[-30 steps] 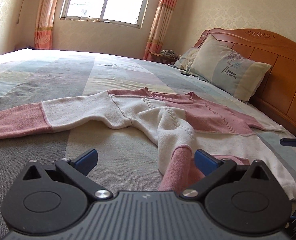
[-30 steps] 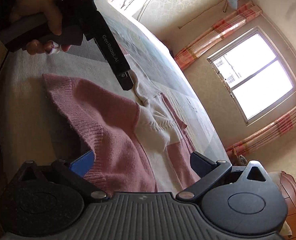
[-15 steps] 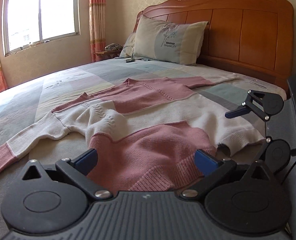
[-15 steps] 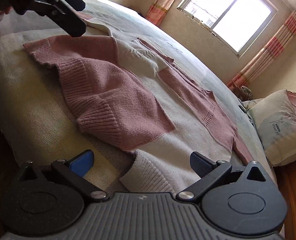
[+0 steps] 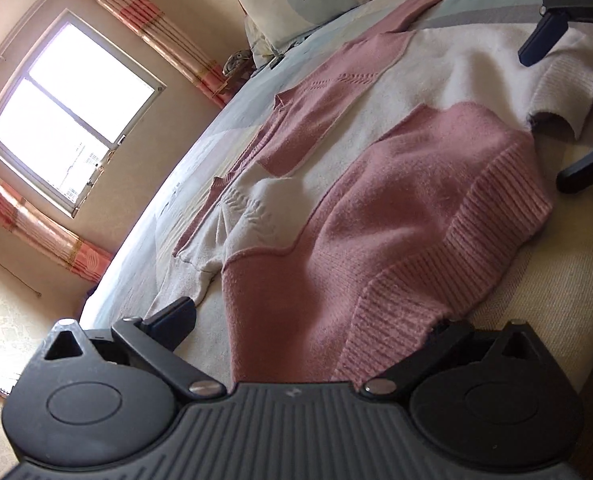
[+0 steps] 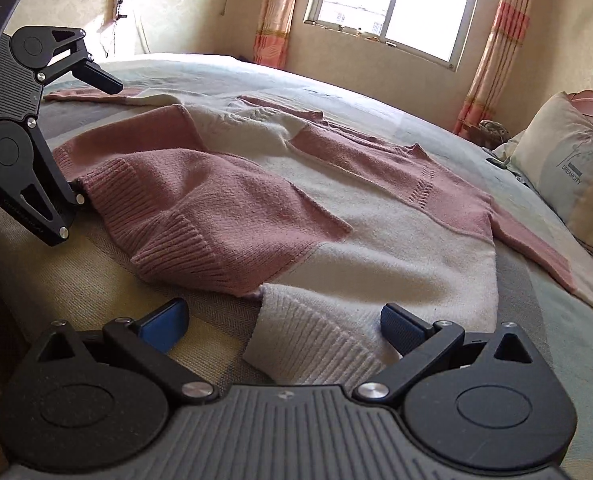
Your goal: Fold clothes
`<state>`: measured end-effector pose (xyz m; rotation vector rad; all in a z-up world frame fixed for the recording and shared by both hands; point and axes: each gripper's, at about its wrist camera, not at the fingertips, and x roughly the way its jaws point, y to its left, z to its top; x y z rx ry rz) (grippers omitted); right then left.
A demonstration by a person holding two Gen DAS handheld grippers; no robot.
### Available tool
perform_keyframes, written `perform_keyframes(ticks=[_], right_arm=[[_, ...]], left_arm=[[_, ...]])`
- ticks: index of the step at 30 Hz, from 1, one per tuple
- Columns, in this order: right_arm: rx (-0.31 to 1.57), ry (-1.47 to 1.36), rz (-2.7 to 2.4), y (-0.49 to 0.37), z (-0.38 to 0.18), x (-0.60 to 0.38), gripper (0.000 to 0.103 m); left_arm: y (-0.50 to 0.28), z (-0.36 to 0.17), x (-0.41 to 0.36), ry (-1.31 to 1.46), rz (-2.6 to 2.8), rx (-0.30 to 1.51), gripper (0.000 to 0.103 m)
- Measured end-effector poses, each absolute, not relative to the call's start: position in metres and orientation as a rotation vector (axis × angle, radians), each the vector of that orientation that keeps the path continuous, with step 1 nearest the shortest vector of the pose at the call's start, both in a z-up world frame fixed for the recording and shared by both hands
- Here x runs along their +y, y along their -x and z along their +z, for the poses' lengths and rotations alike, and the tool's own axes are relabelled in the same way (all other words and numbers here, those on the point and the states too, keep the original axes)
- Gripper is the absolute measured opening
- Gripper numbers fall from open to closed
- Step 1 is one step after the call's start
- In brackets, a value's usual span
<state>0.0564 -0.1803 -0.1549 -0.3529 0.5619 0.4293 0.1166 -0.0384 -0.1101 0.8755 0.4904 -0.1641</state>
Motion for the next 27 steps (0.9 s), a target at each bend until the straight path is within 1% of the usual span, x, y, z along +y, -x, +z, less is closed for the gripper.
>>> perform_keyframes(ticks=[4,7,10,14,17,21,26,27], right_arm=[[0.544,0.367,0.43,-0.051,-0.157,-0.182,0.103],[0.531,0.395,0.423,-0.047,-0.156,-0.178,0.103],[0.522,0.452,0.455,-0.046,-0.151,-0.16,0.103],[0.395,0.639,0.532,-0.042,-0.153,-0.113,0.103],[0.319,0.76,0.485,-0.05,-0.158,-0.091,0.103],[0.295,0.845,0.348,-0.057,-0.162,-0.106,0.103],[0.356,0.765,0.222,-0.064,-0.165,-0.149,0.103],[0.345,0.775,0.221,-0.063,-0.166,-0.15,0.103]], left_arm=[[-0.113,-0.081,-0.034,-0.79,-0.134,0.41,0.102],[-0.115,-0.067,-0.027,-0.721,-0.128,0.417,0.102],[-0.116,-0.066,-0.023,-0.676,-0.139,0.44,0.102],[-0.111,-0.074,-0.025,-0.685,-0.16,0.454,0.102],[-0.108,-0.084,-0.021,-0.685,-0.165,0.48,0.102],[-0.1,-0.105,-0.012,-0.726,-0.157,0.492,0.102],[-0.092,-0.126,-0.036,-0.868,-0.187,0.404,0.102],[-0.092,-0.13,-0.043,-0.903,-0.186,0.376,0.102]])
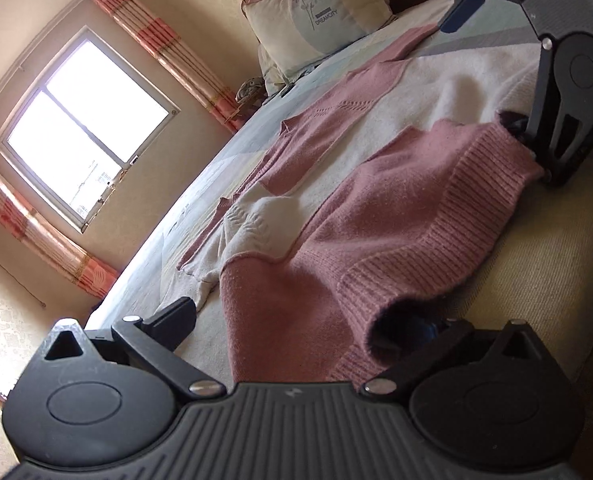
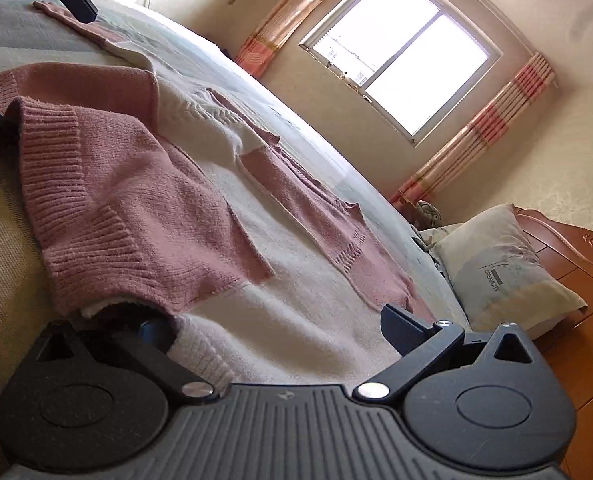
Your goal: Fold clothes
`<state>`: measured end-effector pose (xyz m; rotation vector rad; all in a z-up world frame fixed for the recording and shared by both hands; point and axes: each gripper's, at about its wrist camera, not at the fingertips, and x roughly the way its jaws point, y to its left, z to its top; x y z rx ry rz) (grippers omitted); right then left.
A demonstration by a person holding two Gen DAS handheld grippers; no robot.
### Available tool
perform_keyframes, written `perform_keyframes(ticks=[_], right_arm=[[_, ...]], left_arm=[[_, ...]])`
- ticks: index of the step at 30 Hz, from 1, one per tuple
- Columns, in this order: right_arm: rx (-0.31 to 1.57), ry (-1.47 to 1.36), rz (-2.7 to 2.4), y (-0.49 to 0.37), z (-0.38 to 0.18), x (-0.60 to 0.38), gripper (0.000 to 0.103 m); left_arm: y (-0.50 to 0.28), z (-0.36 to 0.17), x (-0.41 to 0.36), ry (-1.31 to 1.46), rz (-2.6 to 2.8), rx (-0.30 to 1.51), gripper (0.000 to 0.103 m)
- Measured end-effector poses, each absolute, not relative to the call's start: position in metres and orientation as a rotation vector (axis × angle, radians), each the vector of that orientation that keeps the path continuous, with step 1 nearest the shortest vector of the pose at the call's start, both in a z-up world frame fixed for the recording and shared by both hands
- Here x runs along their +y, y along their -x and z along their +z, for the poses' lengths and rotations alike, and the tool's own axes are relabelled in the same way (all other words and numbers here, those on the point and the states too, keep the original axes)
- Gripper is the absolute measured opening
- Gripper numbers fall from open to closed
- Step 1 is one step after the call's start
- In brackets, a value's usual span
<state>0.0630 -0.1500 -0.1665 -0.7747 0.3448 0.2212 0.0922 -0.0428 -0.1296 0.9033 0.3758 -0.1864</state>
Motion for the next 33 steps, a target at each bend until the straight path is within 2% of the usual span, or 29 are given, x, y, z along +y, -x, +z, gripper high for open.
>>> perform_keyframes(ticks=[6,13,15,17,18,19,20,23,25,26,28,33], right_arm=[[0.3,0.922,0.233,-0.064,-0.169,-0.135,0.103],[0.37,0.969,0.171,-0.069,-0.166,-0.165,0.103],[0.381,0.982,0.172,-0.074,-0.165,-0.169,0.103],[0.366,1.038,0.187,-0.076,-0.166,-0.163,0.102],[0.353,1.086,0.208,-0.073,-0.169,-0.158,0.097],[0.34,1.133,0.23,-0.071,-0.172,-0.153,0.089],[0.327,1.18,0.251,-0.068,-0.176,-0.148,0.084],[0.338,1.256,0.318,-0.062,-0.183,-0.144,0.059],[0.362,1.282,0.352,-0.059,-0.186,-0.146,0.031],[0.373,1.288,0.364,-0.058,-0.187,-0.147,0.024],[0.373,1.275,0.376,-0.055,-0.183,-0.152,0.018],[0.36,1.221,0.36,-0.051,-0.156,-0.169,0.016]], left_arm=[[-0.113,-0.129,-0.055,-0.98,-0.181,0.327,0.102],[-0.11,-0.127,-0.033,-1.012,-0.164,0.346,0.1],[-0.112,-0.128,-0.04,-1.04,-0.188,0.348,0.087],[-0.114,-0.135,-0.055,-1.098,-0.237,0.354,0.047],[-0.115,-0.141,-0.061,-1.131,-0.274,0.372,0.039],[-0.115,-0.145,-0.066,-1.152,-0.302,0.387,0.02],[-0.114,-0.147,-0.068,-1.158,-0.314,0.392,0.01],[-0.112,-0.151,-0.072,-1.163,-0.331,0.397,0.005],[-0.113,-0.143,-0.069,-1.112,-0.344,0.418,0.005],[-0.114,-0.139,-0.067,-1.086,-0.347,0.425,0.004],[-0.11,-0.128,-0.064,-1.065,-0.348,0.41,0.004],[-0.089,-0.093,-0.062,-1.03,-0.39,0.35,0.003]])
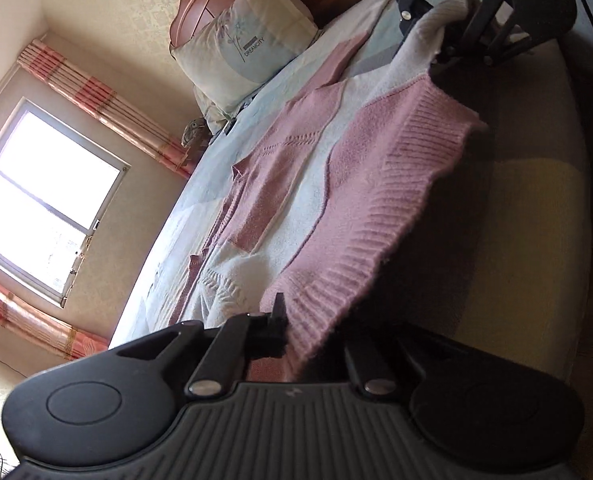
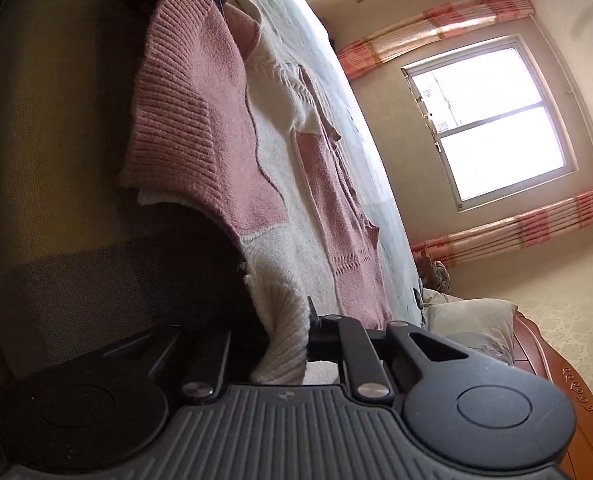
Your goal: Fold clothes
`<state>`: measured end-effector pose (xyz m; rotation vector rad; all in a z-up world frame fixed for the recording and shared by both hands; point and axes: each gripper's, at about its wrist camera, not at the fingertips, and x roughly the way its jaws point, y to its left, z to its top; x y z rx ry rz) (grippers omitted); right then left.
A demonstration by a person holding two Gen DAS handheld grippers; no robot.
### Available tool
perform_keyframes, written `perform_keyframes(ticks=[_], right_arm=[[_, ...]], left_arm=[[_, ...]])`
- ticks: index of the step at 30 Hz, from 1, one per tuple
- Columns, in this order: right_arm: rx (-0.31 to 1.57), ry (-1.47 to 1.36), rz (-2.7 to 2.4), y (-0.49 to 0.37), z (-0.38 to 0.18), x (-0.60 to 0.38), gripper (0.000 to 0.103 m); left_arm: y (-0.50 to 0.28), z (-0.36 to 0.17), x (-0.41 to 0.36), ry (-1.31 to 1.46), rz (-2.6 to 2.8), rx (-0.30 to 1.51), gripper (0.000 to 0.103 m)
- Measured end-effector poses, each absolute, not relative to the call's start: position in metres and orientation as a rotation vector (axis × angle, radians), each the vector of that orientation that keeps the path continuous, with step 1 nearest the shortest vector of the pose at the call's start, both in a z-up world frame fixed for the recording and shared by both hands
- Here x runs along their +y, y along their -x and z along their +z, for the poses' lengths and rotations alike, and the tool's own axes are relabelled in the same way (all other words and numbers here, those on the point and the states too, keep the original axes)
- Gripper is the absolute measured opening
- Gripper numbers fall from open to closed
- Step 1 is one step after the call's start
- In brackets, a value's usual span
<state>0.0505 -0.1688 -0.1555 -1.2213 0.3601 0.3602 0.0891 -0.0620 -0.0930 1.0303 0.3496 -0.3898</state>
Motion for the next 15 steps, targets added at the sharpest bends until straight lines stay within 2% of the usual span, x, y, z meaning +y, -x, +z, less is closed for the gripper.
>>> perform_keyframes(ticks=[6,8,9,15], right_arm=[[0.427,1.167,0.368,-0.048,-0.131,-0.193,0.016],[0.467,1.165,0.39,-0.046,-0.134,-0.196,0.017],[0.481,1.181,0.399,-0.044,-0.14,-0.196,0.018],[0.543,1.151,0.454,-0.032,-0.144,-0.197,0.036]], left_arm=[[-0.072,-0.085,-0.069,-0.974,-0.5,0.402,0.004],[-0.069,-0.09,-0.07,-0.94,-0.54,0.461,0.01],[-0.066,-0.093,-0.069,-0.926,-0.566,0.493,0.014],[-0.04,-0.085,-0.052,-0.837,-0.605,0.56,0.015]])
